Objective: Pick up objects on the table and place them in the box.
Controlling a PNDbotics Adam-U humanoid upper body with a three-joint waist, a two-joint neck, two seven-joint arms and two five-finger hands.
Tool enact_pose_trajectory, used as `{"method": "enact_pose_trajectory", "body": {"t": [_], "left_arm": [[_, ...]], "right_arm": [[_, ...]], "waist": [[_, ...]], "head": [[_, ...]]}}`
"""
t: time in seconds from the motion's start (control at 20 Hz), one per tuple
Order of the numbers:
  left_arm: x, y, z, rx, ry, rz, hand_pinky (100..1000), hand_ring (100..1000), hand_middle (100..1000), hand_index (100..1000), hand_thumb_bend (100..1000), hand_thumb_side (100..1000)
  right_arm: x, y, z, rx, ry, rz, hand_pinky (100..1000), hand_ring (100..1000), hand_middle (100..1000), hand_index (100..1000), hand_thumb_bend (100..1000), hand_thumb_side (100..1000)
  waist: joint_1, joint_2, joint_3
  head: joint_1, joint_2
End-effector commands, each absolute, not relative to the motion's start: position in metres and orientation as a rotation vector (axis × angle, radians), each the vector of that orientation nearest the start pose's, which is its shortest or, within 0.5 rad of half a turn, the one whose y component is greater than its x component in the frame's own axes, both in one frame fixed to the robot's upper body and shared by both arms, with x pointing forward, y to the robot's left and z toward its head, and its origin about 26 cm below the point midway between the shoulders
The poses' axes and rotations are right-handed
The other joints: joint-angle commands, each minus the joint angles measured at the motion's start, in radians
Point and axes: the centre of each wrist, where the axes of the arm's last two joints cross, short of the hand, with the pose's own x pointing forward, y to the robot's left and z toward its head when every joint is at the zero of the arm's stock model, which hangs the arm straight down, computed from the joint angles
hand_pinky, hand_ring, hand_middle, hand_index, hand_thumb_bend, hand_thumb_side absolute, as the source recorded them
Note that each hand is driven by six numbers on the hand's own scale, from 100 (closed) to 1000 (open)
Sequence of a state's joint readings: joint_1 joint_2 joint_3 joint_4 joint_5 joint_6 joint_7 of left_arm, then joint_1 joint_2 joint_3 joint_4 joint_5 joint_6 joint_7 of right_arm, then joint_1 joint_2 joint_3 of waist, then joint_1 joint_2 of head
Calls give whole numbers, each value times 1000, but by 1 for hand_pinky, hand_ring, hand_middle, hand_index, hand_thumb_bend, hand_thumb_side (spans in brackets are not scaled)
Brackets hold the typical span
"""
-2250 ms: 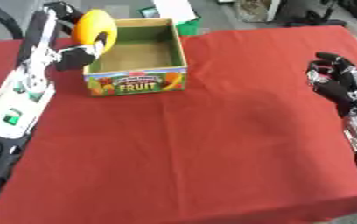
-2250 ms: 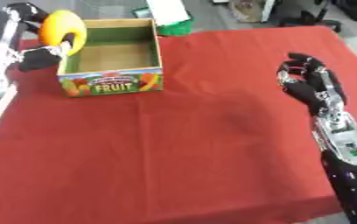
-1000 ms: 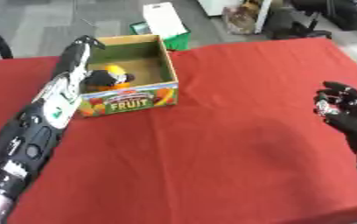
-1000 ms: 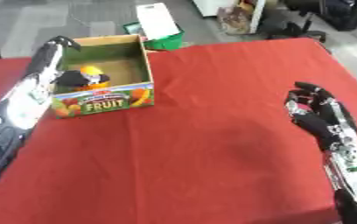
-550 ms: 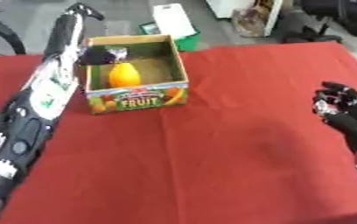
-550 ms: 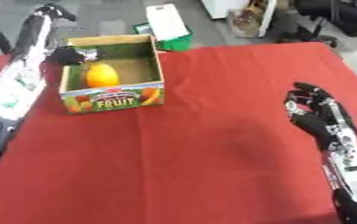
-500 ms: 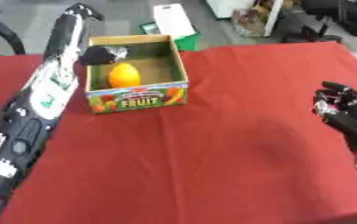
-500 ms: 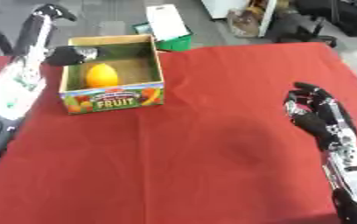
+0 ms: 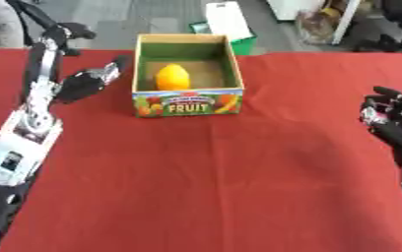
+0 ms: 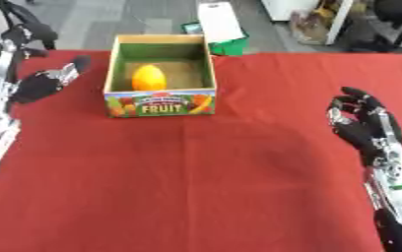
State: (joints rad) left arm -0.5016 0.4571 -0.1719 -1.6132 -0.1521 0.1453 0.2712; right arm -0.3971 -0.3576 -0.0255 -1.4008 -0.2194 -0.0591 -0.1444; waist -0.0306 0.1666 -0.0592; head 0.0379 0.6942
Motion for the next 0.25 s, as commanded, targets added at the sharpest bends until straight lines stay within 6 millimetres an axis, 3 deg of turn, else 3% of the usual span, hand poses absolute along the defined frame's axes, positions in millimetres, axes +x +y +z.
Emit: {"method": "enact_pose_trajectory", "body": {"t": [0.05, 0.25], "left_arm": [[359, 262, 179, 523, -2010, -322, 736, 872, 770, 686, 657, 424], [349, 265, 161, 425, -1981, -263, 737, 875, 772, 686, 654, 421]], "right_arm": [[373, -318, 115, -213, -1930, 7, 648, 752, 670, 806, 100, 100], [370, -318, 118, -216, -1948, 2, 649, 752, 670, 807, 100, 100]], "waist": [[3, -18, 7], [2, -16, 20]], "head": [[0, 10], [5, 15]]}}
